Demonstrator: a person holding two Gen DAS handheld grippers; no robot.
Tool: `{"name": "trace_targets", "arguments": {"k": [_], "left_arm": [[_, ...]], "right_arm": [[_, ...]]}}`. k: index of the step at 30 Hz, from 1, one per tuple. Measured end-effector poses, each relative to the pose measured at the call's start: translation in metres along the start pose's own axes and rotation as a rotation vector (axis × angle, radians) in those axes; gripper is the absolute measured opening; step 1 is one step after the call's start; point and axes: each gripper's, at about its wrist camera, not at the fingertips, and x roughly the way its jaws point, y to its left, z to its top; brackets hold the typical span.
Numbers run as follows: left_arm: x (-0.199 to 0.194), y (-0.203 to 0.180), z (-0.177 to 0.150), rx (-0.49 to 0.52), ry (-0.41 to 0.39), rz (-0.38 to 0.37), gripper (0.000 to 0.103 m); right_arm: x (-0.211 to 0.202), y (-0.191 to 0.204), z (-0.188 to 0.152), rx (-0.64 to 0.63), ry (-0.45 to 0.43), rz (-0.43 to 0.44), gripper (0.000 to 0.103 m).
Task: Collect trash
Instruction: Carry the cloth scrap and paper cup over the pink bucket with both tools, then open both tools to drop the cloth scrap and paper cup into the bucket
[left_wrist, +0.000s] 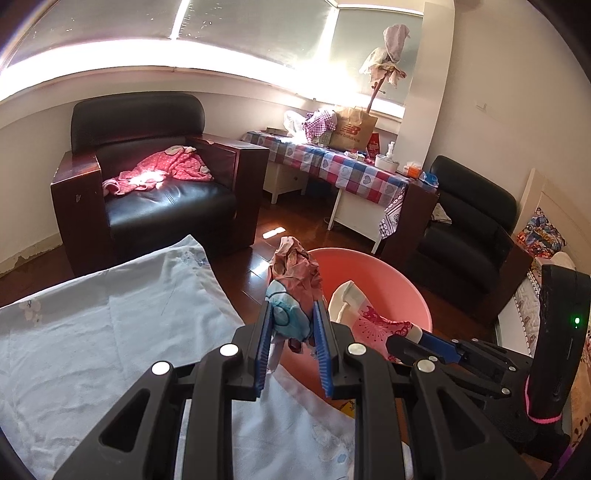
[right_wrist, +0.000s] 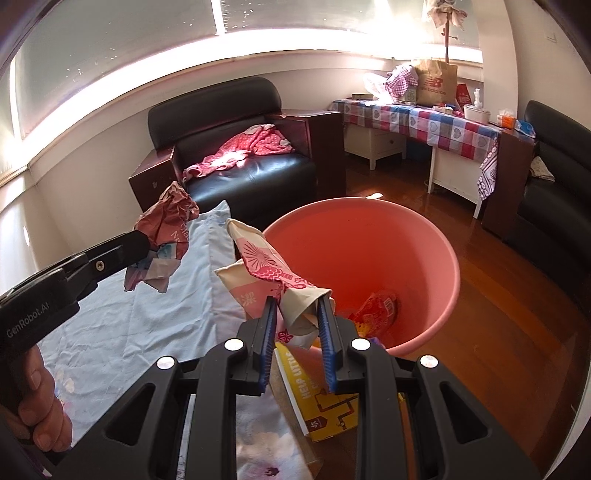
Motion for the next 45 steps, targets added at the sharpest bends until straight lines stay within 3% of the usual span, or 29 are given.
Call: {"name": "trace_targets", "arguments": {"k": [21,35,45], "left_arm": [[0.077,-0.041,0.003,0.076,0.09,-0.014,0.021],[0.112,-0.055,-0.002,0.079,0.176,-0.023,0.022],[0.116,-0.056,-0.004,0.073,0.187,-0.014,0.026]], "right_arm": [[0.032,-0.056,0.007,0.111,0.021,-0.127,0.023],[0.054,-0.062,0.003,0.081,0.055,-0.16,0.023],[0.062,-0.063,0.003,0.082,0.074,-0.162,0.023]]}}
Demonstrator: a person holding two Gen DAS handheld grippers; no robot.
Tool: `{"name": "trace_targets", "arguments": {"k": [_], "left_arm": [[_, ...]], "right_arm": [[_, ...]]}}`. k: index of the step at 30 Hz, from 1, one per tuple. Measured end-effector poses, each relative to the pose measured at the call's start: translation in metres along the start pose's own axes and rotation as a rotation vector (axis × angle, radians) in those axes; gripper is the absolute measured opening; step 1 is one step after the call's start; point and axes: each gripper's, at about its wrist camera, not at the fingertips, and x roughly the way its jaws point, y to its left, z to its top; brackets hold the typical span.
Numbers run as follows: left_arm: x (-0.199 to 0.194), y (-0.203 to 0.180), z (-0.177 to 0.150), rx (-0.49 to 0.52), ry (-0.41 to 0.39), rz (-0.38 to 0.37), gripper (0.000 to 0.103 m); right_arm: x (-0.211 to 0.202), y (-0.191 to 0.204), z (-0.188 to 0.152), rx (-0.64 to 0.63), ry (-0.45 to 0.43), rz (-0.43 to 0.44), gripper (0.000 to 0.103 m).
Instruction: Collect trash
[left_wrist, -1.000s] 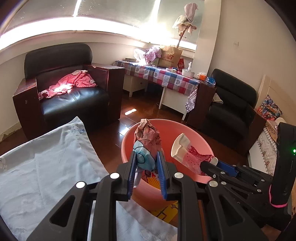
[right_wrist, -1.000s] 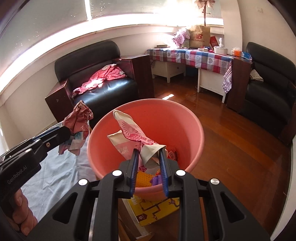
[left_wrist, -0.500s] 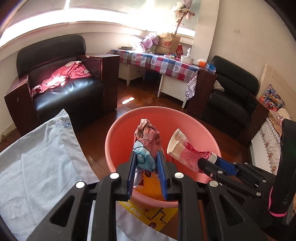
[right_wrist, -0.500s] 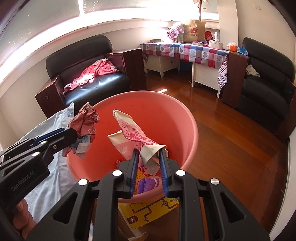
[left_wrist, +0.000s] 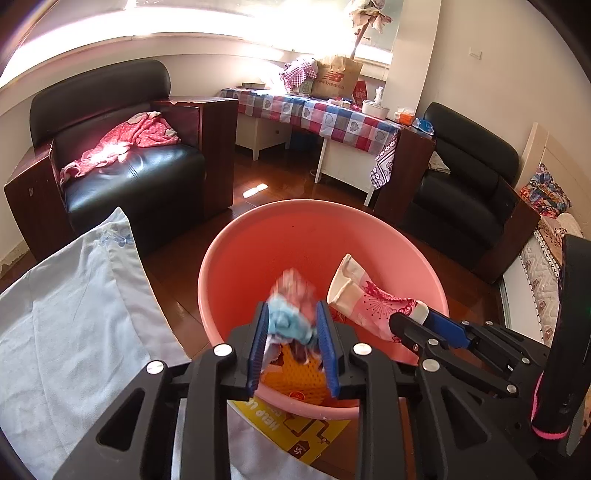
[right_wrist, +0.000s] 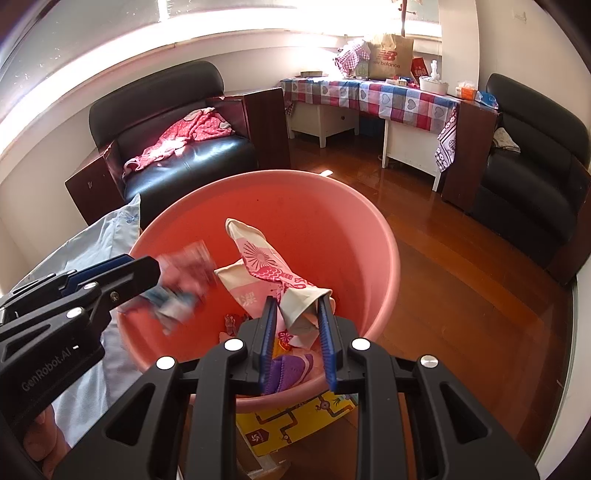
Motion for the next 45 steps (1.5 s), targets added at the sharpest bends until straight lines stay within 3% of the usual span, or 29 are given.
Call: {"name": "trace_targets", "arguments": {"k": [16,21,23,24,45], "left_arm": [[-0.013,0.001,0.001,0.0,-0.029,-0.007,0.047],[-0.018,0.003,0.001,-0.008,-0.034,-0.015,0.048],[-0.02,0.005,0.001,-0.01,-0.037,-0.014,0.048],[-0.021,0.005,0.001,-0.013,-0.038,-0.014,0.048],[-0.056,0.009,-0.001,-0.02,-0.103,-0.012,0.055]], "right_arm": [[0.006,-0.001,0.002,0.004,0.014,-0.002,0.023],[0.007,-0.003,0.002,0.026,0.019,0.016,0.024],[0.007,-0.003,0.002,0.019,0.012,0.017,0.036],[0.005,-0.003,0.002,0.017,0.006,0.018,0.037],[-0.036,0.017,-0.005,-0.014,-0.058,0.04,0.038]]}}
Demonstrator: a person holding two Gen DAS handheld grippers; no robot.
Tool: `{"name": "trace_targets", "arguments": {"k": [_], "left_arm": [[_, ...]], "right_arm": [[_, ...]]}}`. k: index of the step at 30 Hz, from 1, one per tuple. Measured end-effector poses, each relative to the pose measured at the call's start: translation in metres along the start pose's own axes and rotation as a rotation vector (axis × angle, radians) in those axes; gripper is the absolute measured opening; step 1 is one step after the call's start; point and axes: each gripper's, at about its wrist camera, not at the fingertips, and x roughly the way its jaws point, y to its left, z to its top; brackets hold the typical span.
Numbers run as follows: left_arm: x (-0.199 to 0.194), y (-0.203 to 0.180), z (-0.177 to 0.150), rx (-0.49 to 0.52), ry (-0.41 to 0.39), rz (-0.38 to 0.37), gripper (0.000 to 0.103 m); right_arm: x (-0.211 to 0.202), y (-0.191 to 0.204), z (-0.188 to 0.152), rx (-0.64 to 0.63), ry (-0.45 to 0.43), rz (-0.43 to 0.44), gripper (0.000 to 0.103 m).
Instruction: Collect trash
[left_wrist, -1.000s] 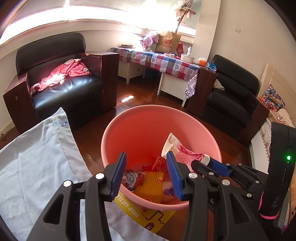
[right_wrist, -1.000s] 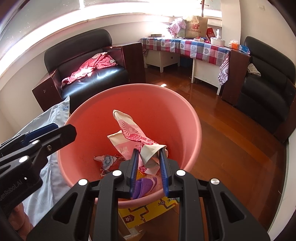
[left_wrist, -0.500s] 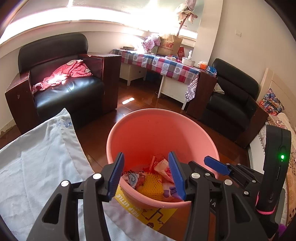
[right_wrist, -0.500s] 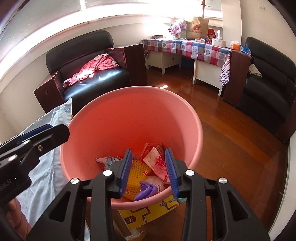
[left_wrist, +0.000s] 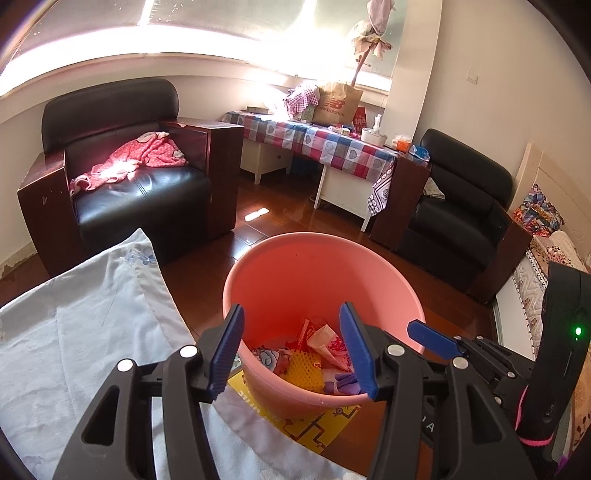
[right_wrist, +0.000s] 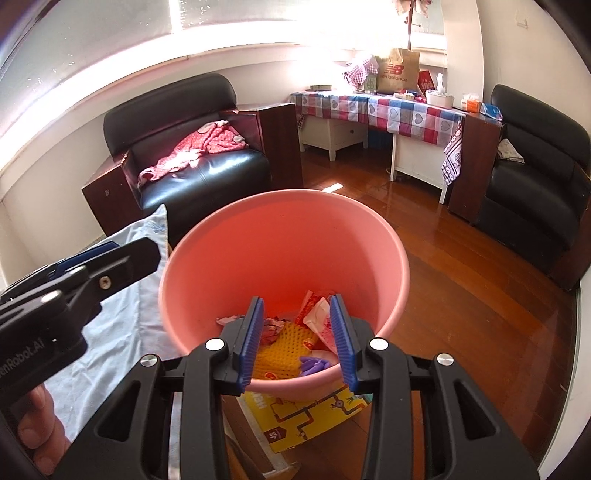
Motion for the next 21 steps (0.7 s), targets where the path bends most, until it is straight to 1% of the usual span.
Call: {"name": "trace_targets", "arguments": {"k": [5,9,21], "left_arm": [[-0.016,0.001,-0.001,0.004,-0.032,0.014,0.055],[-0.032,0.004,-0.003,-0.009,-0.055,0.027,0.059],[-0.082,0.022,-0.017,-0.051,-0.095,0.067,0.059]], "right_arm": [[-0.014,0.01,-0.005,-0.013,-0.022,0.012,0.038],[-0.025,0.018,-0.008,-0.01,-0.029,0.041,0.038],[-0.055,0.052,-0.028,-0.052,-0.066,0.067,0.039]]}}
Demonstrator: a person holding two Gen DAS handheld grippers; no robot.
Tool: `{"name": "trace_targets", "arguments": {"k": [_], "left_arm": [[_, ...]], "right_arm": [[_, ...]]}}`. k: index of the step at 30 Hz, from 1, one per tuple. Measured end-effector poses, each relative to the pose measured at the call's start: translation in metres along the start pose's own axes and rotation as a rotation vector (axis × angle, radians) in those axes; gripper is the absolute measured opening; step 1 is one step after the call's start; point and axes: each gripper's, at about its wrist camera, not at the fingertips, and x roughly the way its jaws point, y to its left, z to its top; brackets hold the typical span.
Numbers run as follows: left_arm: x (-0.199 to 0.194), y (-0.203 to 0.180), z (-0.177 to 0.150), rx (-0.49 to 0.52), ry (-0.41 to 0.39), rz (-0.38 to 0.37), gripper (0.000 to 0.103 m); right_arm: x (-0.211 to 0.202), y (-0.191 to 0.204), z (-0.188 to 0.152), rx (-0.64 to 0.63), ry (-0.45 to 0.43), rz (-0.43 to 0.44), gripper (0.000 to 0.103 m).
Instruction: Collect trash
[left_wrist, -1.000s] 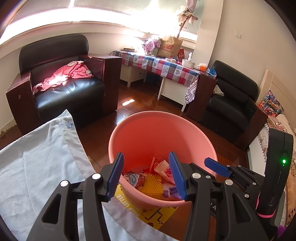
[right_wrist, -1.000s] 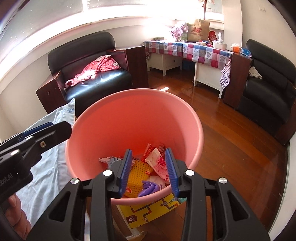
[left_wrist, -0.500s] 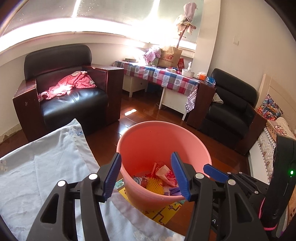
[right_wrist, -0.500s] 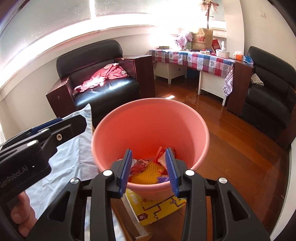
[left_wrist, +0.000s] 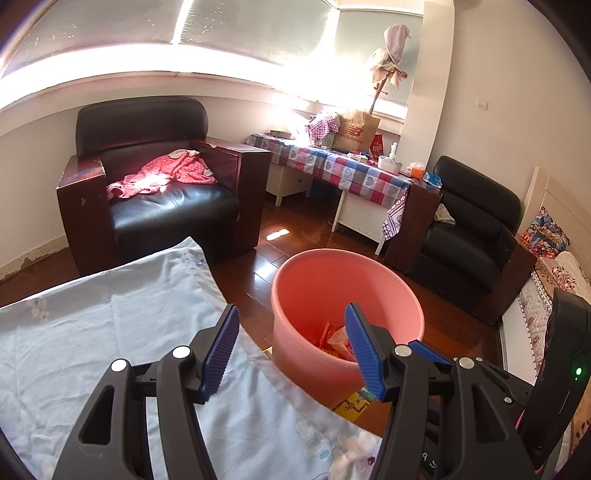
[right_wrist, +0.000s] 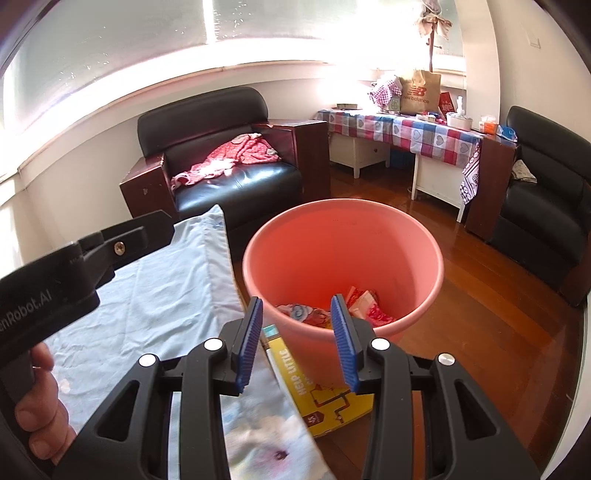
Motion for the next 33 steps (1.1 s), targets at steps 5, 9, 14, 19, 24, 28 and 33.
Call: {"name": "trace_targets", "arguments": {"k": [5,9,14,19,24,28,33], "left_arm": [[-0.019,0.008,-0.008,-0.005,-0.015,0.021,0.058],[-0.031,0.015,-0.016,-0.011,-0.02,0.037,0.058],[-0.043,0.022,-0.024,-0.022,-0.024,0.052,0.057],[-0.051,0.03,-0.03,-0.035,-0.026,0.061,0.055],[-0.057,0.036,-0.036,-0.04,-0.025,0.065,0.053],[-0.062,0.038,-0.041,-0.043,-0.021,0.069,0.052],[-0.061,0.042,-0.042,-0.05,-0.013,0.075,0.051]], "right_arm": [[-0.009,0.011,-0.007,-0.005,-0.006,0.001,0.039],[-0.014,0.019,-0.011,-0.008,-0.011,0.007,0.039],[-0.021,0.032,-0.018,-0.017,-0.011,0.016,0.039],[-0.029,0.04,-0.02,-0.032,-0.025,0.015,0.039],[-0.034,0.046,-0.02,-0.038,-0.037,0.008,0.039],[-0.035,0.047,-0.021,-0.038,-0.03,0.011,0.039],[-0.036,0.048,-0.02,-0.043,-0.03,0.01,0.039]]}}
